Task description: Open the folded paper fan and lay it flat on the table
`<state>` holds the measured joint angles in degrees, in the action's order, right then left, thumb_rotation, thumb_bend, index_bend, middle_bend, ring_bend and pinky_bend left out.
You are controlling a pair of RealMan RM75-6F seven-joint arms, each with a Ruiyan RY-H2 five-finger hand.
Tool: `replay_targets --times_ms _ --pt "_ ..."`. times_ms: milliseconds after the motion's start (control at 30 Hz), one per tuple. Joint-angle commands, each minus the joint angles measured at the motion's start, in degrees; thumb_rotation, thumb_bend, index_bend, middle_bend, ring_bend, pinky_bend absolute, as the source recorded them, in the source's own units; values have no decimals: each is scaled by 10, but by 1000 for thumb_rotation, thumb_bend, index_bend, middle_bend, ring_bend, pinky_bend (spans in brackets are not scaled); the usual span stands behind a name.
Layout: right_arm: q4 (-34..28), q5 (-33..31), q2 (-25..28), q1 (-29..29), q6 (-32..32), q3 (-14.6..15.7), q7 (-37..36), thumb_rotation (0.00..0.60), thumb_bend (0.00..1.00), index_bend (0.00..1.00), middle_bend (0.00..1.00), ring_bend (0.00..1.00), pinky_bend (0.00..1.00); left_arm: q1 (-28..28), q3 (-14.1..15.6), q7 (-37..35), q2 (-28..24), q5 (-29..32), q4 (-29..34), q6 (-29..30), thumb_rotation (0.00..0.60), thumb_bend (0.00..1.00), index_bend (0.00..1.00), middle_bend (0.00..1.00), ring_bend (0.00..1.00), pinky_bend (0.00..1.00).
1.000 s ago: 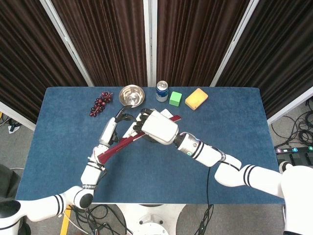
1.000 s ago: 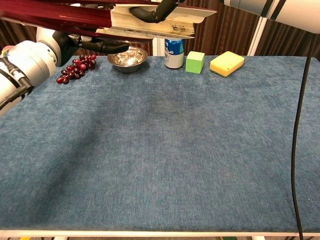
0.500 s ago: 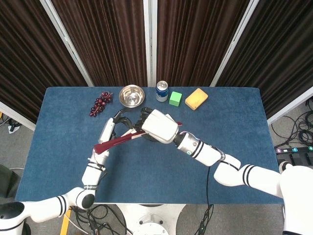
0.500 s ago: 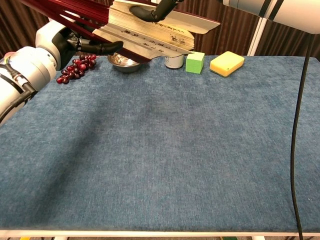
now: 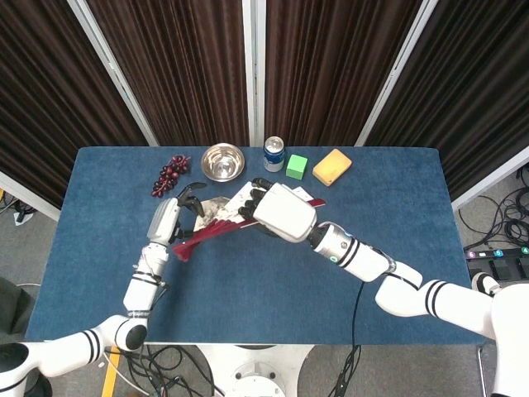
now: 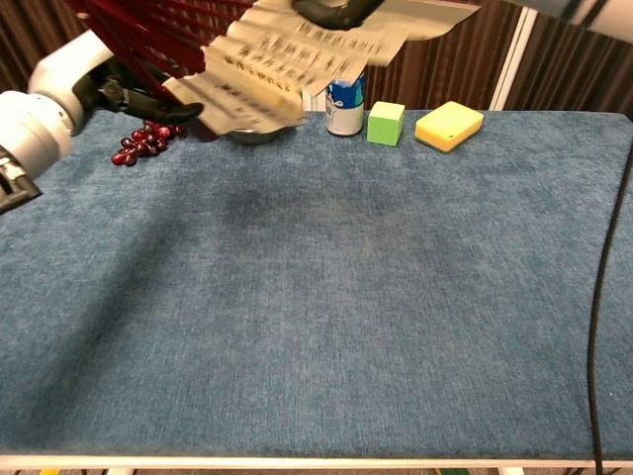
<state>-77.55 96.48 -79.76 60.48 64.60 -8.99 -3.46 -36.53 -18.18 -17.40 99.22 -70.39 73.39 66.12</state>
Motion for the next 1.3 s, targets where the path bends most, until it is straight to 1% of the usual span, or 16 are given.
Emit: replay_targets --times_ms 33,133,267,367,567,667,767,933,967,1000,1033,1100,1200,1267,1300 --pt "-16 7 21 -18 18 7 21 600 957 795 629 491 313 14 8 79 -28 17 5 13 600 391 835 745 571 458" --pt "-37 12 42 -37 34 14 40 600 957 795 629 492 307 20 13 148 -42 30 18 24 600 392 827 739 570 458" --pt "-67 19 65 -61 52 23 68 600 958 794 629 492 293 30 22 239 -50 36 40 55 600 391 818 732 570 458" --pt "-80 25 76 -75 60 29 85 600 958 795 629 493 267 33 28 289 -54 41 55 67 600 390 812 725 570 458" --pt "-102 36 88 -101 71 43 110 600 957 795 629 493 256 36 32 390 -56 47 76 98 600 387 797 714 570 458" --pt "-103 39 88 -113 78 47 113 600 957 796 629 493 254 37 37 416 -54 44 79 106 600 386 789 709 569 458" --pt "-97 44 82 -123 84 52 116 600 948 799 629 493 246 37 41 427 -51 42 77 107 600 384 782 705 569 459" --pt "-54 47 43 -143 96 64 109 600 923 787 627 481 222 38 46 434 -25 37 48 114 600 373 764 701 569 459" --pt "-42 47 34 -147 98 65 106 600 905 773 624 474 214 38 46 432 -18 37 41 115 600 371 761 700 568 459" --pt "-26 46 21 -151 102 67 102 600 863 748 614 462 205 38 47 431 -9 35 28 116 600 370 758 700 568 458" --pt "-12 45 9 -155 104 69 97 600 798 706 595 443 193 37 49 431 -2 32 16 117 600 369 753 699 568 459" --pt "19 47 -16 -161 111 73 78 600 705 631 560 406 166 36 54 432 19 22 -18 124 600 365 741 694 568 458" --pt "64 42 -49 -171 115 78 60 600 535 443 488 324 98 34 59 429 49 14 -70 125 600 343 683 660 556 457" --pt "88 36 -67 -179 113 80 57 600 364 275 405 239 33 34 63 422 64 11 -95 120 600 294 587 599 513 448" --pt "95 31 -73 -181 110 81 55 600 295 202 360 197 14 35 66 420 68 10 -102 117 600 273 531 559 480 433"
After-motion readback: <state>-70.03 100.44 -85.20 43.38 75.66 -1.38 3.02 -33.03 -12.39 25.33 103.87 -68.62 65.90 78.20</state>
